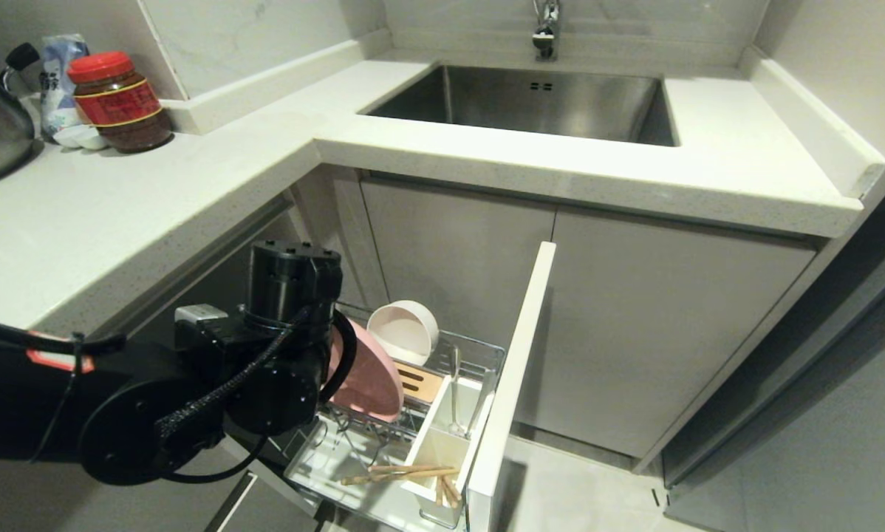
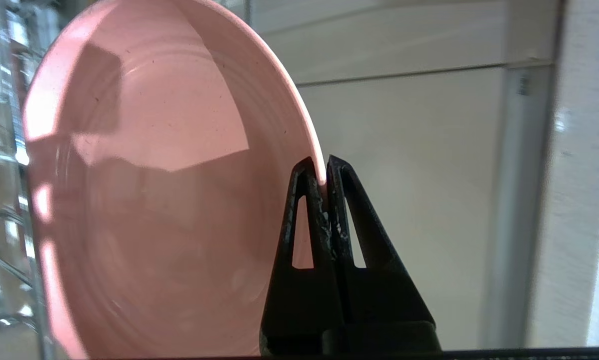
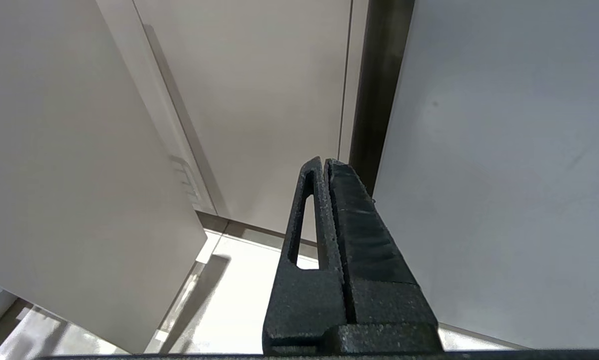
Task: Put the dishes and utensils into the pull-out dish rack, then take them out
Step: Pick up the plate and place it in the cupboard
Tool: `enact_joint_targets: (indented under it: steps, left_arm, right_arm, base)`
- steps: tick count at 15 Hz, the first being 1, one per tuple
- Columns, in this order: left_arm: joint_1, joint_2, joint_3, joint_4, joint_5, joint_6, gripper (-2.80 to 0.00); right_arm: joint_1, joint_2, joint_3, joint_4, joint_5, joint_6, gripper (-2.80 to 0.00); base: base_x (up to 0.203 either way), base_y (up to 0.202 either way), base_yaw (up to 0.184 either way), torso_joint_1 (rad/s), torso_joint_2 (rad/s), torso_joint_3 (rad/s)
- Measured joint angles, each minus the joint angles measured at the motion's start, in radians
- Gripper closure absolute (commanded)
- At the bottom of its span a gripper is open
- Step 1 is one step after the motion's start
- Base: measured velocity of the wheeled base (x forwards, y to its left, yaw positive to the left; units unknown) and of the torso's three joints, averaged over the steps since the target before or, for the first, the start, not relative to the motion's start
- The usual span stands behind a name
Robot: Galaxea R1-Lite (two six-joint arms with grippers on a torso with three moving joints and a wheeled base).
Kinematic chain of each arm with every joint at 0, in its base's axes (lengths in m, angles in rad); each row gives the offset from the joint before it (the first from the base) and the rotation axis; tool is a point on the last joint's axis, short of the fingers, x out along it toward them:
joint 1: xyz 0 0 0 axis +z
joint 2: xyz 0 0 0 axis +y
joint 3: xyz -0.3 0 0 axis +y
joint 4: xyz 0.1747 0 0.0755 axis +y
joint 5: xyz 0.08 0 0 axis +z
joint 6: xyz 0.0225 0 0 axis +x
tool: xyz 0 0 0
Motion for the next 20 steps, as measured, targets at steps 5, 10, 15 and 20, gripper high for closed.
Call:
enact_joint_targets:
  steps: [5, 10, 15, 20]
  left_arm:
    - [0.016, 0.052, 0.019, 0.007, 0.002, 0.000, 0.00]
    - [0.019, 0.081, 0.029, 0.006, -0.001, 0.000, 0.00]
    - [0.021, 0.086, 0.029, 0.031, -0.007, 0.001, -2.80]
    - [0.014, 0.057, 0.028, 0.094, -0.005, 0.000, -2.80]
  right_arm:
    - [0.000, 0.000, 0.000, 0.000, 0.000, 0.000, 0.00]
    - [0.000, 0.000, 0.000, 0.000, 0.000, 0.000, 0.00]
    - [0.000, 0.000, 0.000, 0.000, 0.000, 0.000, 0.00]
    - [0.000, 0.000, 0.000, 0.000, 0.000, 0.000, 0.00]
  base:
    - [0.000, 0.000, 0.000, 0.000, 0.00, 0.000]
    - [0.000, 0.000, 0.000, 0.000, 0.00, 0.000]
    - [0.000, 0.000, 0.000, 0.000, 0.00, 0.000]
    - [0.000, 0.000, 0.000, 0.000, 0.00, 0.000]
